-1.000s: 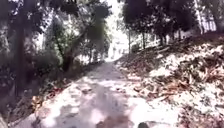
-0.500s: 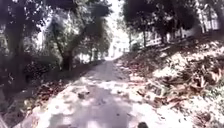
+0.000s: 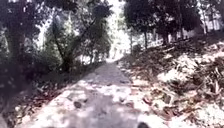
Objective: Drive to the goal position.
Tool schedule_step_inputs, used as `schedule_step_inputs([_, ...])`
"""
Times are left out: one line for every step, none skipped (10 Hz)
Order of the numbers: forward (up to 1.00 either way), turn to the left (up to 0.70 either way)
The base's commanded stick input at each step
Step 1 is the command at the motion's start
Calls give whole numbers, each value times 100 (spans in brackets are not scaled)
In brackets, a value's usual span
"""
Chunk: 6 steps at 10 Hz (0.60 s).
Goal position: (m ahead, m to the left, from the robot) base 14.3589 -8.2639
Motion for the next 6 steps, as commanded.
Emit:
schedule_step_inputs([50,0])
schedule_step_inputs([50,0])
schedule_step_inputs([50,0])
schedule_step_inputs([50,0])
schedule_step_inputs([50,0])
schedule_step_inputs([50,0])
